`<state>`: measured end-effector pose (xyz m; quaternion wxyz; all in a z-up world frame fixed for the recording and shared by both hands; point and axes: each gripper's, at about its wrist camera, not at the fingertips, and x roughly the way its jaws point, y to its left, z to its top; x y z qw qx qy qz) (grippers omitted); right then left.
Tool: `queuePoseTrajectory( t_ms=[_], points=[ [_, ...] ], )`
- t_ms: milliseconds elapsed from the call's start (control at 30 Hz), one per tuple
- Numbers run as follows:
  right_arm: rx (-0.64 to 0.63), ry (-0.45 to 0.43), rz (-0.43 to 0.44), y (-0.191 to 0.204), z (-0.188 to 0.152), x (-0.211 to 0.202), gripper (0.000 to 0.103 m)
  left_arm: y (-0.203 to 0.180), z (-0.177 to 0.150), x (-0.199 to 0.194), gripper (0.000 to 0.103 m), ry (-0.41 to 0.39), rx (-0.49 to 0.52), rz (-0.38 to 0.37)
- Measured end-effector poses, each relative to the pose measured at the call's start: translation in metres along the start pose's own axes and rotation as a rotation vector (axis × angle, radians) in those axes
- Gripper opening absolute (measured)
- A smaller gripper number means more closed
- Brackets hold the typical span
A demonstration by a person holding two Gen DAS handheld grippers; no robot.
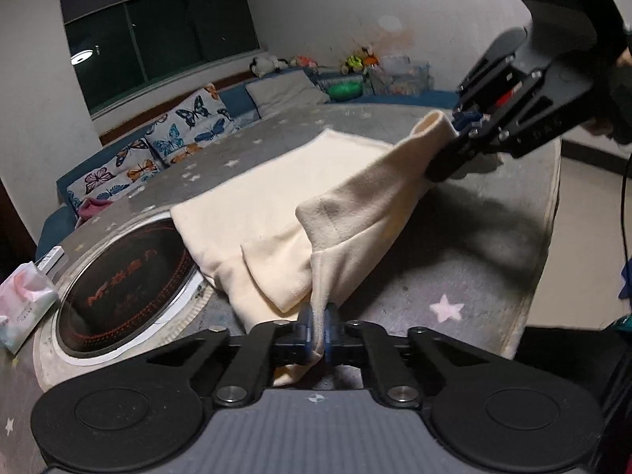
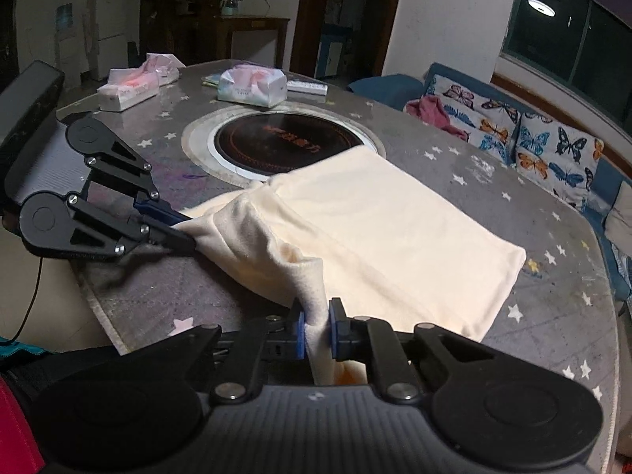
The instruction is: Fold clothes
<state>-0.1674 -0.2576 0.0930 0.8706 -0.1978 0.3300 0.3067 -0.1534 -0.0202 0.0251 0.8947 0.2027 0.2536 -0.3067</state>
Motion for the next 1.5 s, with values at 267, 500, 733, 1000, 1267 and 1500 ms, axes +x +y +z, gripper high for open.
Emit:
queuePoseTrajectory(
  t_ms=[267,500,733,1000,1267,1500],
  points=[
    [-0.042,-0.111,0.073,0.020,0.002,-0.059,0.010,-0.011,0.008,-0.071,0.005,-0.093,-0.072,0.009],
    [-0.050,-0.116,0.063,0.027,0.008,-0.074,0.010,-0.001,0.028,-0.074,0.005,-0.116,-0.093,0.023],
    [0.055,-0.102,0.016,-0.015,0.025,-0.050,0.010,0.027,0.063,-0.023,0.005,-0.106,-0.083,0.047],
    [0.185,-0.030,-0.036,-0.075,0.034,0.016,0.010,0.059,0.092,0.078,0.005,0.018,-0.113,0.054],
    [0.336,0.042,-0.120,-0.113,0.016,0.082,0.027,0.070,0.083,0.132,0.012,0.112,-0.165,0.098],
    [0.425,0.004,-0.194,-0.122,0.009,0.071,0.038,0.073,0.087,0.134,0.019,0.113,-0.182,0.115]
  ],
)
